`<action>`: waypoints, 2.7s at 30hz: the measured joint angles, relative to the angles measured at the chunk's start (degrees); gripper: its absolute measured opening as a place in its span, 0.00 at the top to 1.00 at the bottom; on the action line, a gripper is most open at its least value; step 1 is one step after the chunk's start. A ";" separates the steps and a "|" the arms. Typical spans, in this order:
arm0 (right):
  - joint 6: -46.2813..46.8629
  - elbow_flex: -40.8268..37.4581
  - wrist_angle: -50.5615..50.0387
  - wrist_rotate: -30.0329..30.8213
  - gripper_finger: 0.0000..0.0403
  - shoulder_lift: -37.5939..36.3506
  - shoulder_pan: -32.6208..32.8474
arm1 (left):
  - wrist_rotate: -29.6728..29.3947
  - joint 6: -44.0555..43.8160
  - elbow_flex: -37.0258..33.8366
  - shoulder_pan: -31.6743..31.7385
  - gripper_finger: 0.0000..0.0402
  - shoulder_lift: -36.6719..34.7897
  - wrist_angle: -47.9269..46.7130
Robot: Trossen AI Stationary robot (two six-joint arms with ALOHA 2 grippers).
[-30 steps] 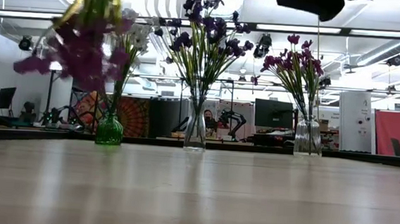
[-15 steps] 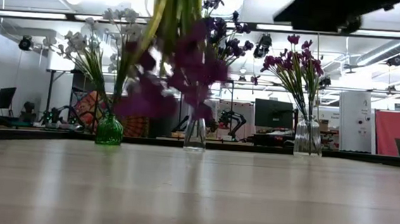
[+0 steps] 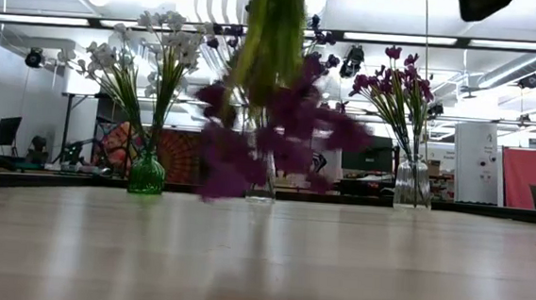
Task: Sort flowers into vase by color
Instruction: Put the light violet flowers into the right transparent vase
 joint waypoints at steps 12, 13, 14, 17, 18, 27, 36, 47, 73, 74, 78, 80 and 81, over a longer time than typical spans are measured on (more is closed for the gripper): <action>-3.35 0.82 12.26 0.13 0.20 10.48 1.26 | 0.13 -3.87 0.00 2.29 1.00 0.30 -0.03; -3.77 1.09 13.30 0.13 0.20 11.34 1.23 | 0.17 -4.25 0.00 2.47 1.00 0.36 -0.03; -4.09 1.35 14.36 0.10 0.20 12.19 1.03 | 0.37 -4.55 0.00 2.64 1.00 0.37 -0.03; -5.04 2.43 16.87 0.11 0.20 14.77 -0.18 | 2.79 -4.94 0.00 3.27 1.00 0.37 0.00; -5.27 2.79 17.67 0.11 0.20 15.68 -0.68 | 4.06 -5.30 0.00 3.57 1.00 0.37 0.02; -8.46 9.98 17.53 0.20 0.22 24.02 -3.37 | 7.01 -7.78 0.00 5.46 1.00 0.54 0.22; -9.49 11.74 17.44 3.10 0.53 25.02 -3.92 | 7.12 -7.25 0.00 5.44 1.00 0.54 0.65; -11.05 11.74 17.16 3.08 0.94 24.95 -3.99 | 7.12 -7.46 0.00 5.44 1.00 0.54 0.63; -22.37 15.84 -9.82 15.60 0.93 15.87 -3.48 | -8.59 -8.63 -0.02 2.07 0.40 -1.21 0.70; -23.78 16.67 -12.91 17.37 0.93 15.28 -3.48 | -8.61 -8.95 -0.02 1.62 0.39 -1.59 0.90; -30.33 20.28 -23.24 24.10 0.93 13.55 -3.35 | -9.57 -14.86 -0.35 0.38 0.39 -4.33 0.79; -34.24 21.96 -26.87 26.52 0.93 13.38 -3.29 | -9.69 -19.66 -0.81 0.22 0.39 -6.01 -0.64; -36.18 22.70 -28.27 27.47 0.93 13.37 -3.25 | -9.33 -22.26 -1.31 0.10 0.40 -6.88 -2.23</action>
